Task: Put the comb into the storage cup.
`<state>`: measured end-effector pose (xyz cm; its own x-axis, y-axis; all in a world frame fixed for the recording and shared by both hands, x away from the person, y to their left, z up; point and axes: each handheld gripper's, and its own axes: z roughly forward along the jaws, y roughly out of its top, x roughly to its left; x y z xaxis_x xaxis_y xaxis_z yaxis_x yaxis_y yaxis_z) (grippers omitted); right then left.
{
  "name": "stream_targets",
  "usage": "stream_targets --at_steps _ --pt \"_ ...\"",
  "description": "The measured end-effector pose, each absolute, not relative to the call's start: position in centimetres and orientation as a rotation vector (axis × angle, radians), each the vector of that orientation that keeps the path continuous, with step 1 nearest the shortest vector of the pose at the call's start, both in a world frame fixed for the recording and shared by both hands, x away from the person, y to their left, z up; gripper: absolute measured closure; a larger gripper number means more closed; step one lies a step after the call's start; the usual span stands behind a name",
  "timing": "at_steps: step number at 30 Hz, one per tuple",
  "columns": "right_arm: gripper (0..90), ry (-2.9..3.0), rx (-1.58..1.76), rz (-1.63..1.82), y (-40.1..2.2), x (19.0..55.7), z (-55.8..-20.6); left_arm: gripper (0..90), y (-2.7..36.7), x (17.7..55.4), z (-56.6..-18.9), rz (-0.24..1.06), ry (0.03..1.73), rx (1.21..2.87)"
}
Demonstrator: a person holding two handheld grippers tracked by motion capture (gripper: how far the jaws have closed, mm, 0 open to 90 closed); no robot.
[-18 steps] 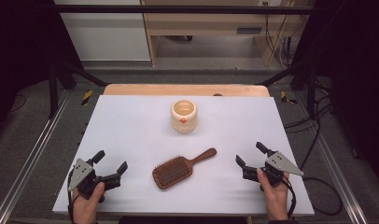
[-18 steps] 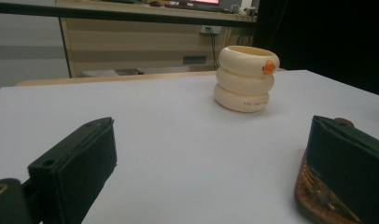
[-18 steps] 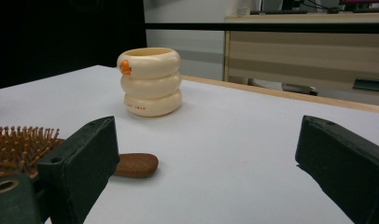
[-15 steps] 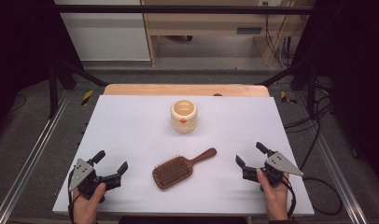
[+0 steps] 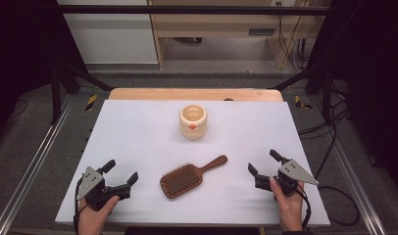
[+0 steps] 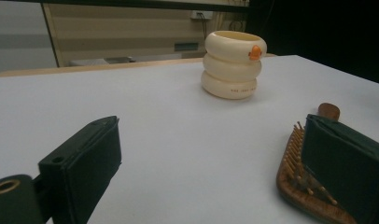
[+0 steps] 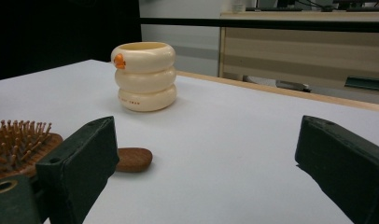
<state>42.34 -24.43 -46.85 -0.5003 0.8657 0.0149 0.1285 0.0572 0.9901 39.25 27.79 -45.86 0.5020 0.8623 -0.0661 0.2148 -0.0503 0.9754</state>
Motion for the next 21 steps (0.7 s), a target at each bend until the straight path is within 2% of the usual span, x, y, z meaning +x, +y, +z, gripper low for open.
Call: stream_targets --at_steps 3,4,6,8,10,11,13,14,15,17,18,21 --pt "6.3 1.710 1.005 1.491 -24.43 42.30 -46.86 13.5 27.58 39.15 -45.87 0.687 0.957 1.584" --pt "6.3 1.710 1.005 1.491 -24.43 42.30 -46.86 13.5 27.56 39.05 -45.81 0.695 0.958 1.590" --pt "6.3 1.709 1.000 1.484 -24.44 42.28 -46.86 25.6 27.56 38.89 -45.72 0.700 0.955 1.588" --pt "6.3 1.709 1.001 1.483 -24.42 42.26 -46.86 27.4 27.54 38.74 -45.66 0.699 0.966 1.590" --pt "6.3 1.712 1.003 1.480 -24.39 42.25 -46.88 33.7 27.47 38.67 -45.71 0.696 0.978 1.601" --pt "6.3 1.713 1.002 1.477 -24.39 42.27 -46.89 40.0 27.46 38.64 -45.76 0.692 0.983 1.611" --pt "6.3 1.712 1.002 1.478 -24.38 42.28 -46.89 43.3 27.45 38.59 -45.80 0.687 0.991 1.616" --pt "6.3 1.711 1.000 1.475 -24.41 42.25 -46.88 50.2 27.46 38.56 -45.80 0.684 0.997 1.618" --pt "6.3 1.711 1.000 1.475 -24.41 42.25 -46.88 50.2 27.48 38.53 -45.80 0.680 0.998 1.621" --pt "6.3 1.713 0.997 1.467 -24.45 42.21 -46.85 59.6 27.52 38.45 -45.85 0.673 1.004 1.633" --pt "6.3 1.713 0.997 1.467 -24.45 42.21 -46.85 59.6 27.52 38.42 -45.87 0.670 1.004 1.637" --pt "6.4 1.714 0.996 1.459 -24.50 42.19 -46.87 69.8 27.37 38.28 -45.90 0.647 0.998 1.651"
